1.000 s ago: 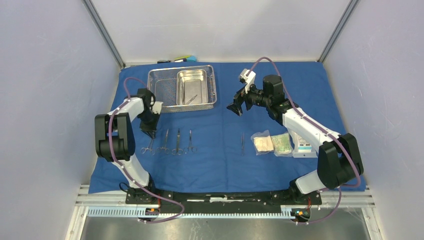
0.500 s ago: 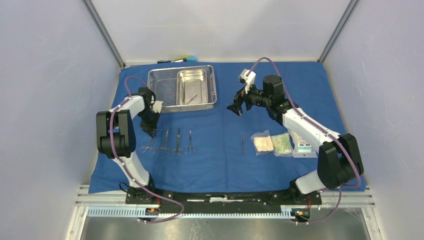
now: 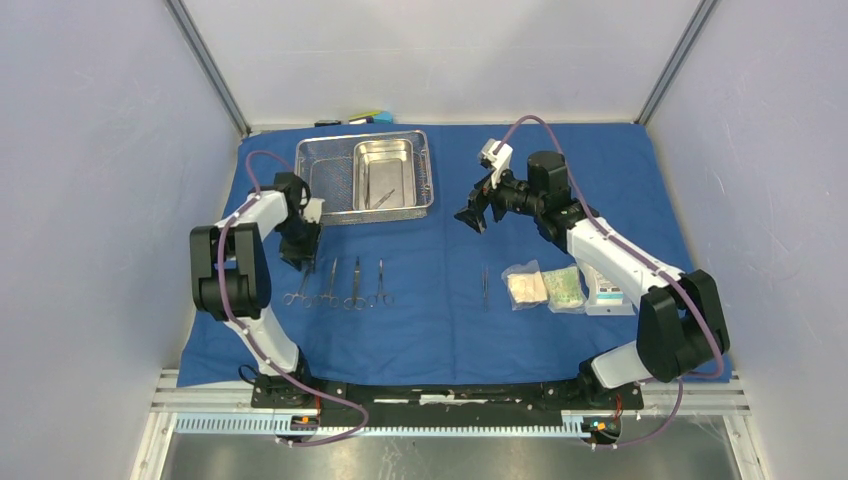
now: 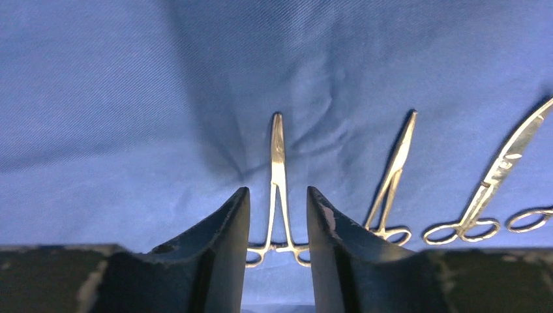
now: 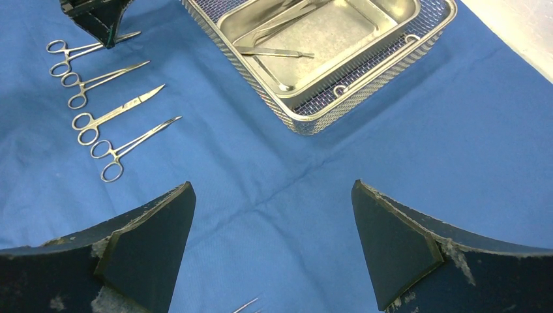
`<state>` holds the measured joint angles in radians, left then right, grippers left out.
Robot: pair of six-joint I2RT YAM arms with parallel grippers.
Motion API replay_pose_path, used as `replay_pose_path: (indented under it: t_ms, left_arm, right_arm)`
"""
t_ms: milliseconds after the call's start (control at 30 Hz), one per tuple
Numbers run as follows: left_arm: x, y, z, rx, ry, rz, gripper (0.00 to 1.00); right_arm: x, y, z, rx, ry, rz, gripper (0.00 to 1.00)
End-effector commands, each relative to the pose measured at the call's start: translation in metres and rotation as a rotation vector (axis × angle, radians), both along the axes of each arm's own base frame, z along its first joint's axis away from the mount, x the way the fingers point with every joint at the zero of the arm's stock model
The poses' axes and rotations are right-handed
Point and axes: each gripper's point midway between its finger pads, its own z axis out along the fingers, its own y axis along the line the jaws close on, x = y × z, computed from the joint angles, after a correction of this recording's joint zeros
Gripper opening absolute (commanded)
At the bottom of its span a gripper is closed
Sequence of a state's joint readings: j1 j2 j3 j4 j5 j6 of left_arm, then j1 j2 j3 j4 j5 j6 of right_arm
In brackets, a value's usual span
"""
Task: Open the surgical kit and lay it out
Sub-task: Place the medical item in the surgical kit, then pick up the medical item from the container.
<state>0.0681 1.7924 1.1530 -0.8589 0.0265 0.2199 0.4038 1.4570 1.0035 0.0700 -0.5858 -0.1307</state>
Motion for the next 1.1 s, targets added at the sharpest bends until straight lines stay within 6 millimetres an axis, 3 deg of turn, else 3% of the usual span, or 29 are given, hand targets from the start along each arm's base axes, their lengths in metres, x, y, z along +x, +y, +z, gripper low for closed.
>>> replay_pose_path:
  t_ms: [0, 100, 167, 200, 233, 467, 767, 800, 900, 1067]
  left_arm:
    - [0.021, 0.003, 0.044, 0.012, -0.161, 0.034, 0.47]
    - [0.031, 0.000, 0.067, -0.003, -0.256, 0.028, 0.52]
    - [0.039, -0.007, 0.085, -0.040, -0.333, 0.018, 0.75]
    - [0.045, -0.012, 0.095, -0.063, -0.374, 0.004, 0.92]
    - [0.049, -0.017, 0.103, -0.090, -0.403, -0.012, 1.00]
    - [0.098, -0.051, 0.154, -0.287, -0.572, 0.052, 1.00]
    - [0.166, -0.090, 0.173, -0.446, -0.696, 0.058, 1.00]
    - [0.170, -0.107, 0.170, -0.451, -0.684, 0.013, 1.00]
    - [0.187, -0.131, 0.164, -0.444, -0.665, -0.051, 1.00]
    - [0.215, -0.163, 0.128, -0.344, -0.571, -0.098, 0.89]
  right_arm:
    - [0.000, -0.003, 0.025, 0.003, -0.084, 0.002, 0.98]
    - [0.001, -0.004, 0.028, -0.002, -0.098, -0.002, 0.98]
    - [0.003, -0.004, 0.030, -0.001, -0.102, -0.005, 0.98]
    - [0.004, -0.003, 0.029, -0.002, -0.101, -0.006, 0.98]
    - [0.004, -0.003, 0.030, -0.001, -0.103, -0.006, 0.98]
    - [0.007, -0.003, 0.032, -0.001, -0.104, -0.010, 0.98]
    - [0.026, 0.003, 0.038, -0.001, -0.111, -0.034, 0.98]
    - [0.029, 0.005, 0.039, -0.001, -0.106, -0.033, 0.98]
    - [0.038, 0.011, 0.039, -0.005, -0.090, -0.026, 0.98]
    - [0.040, 0.013, 0.025, -0.025, -0.062, -0.013, 0.98]
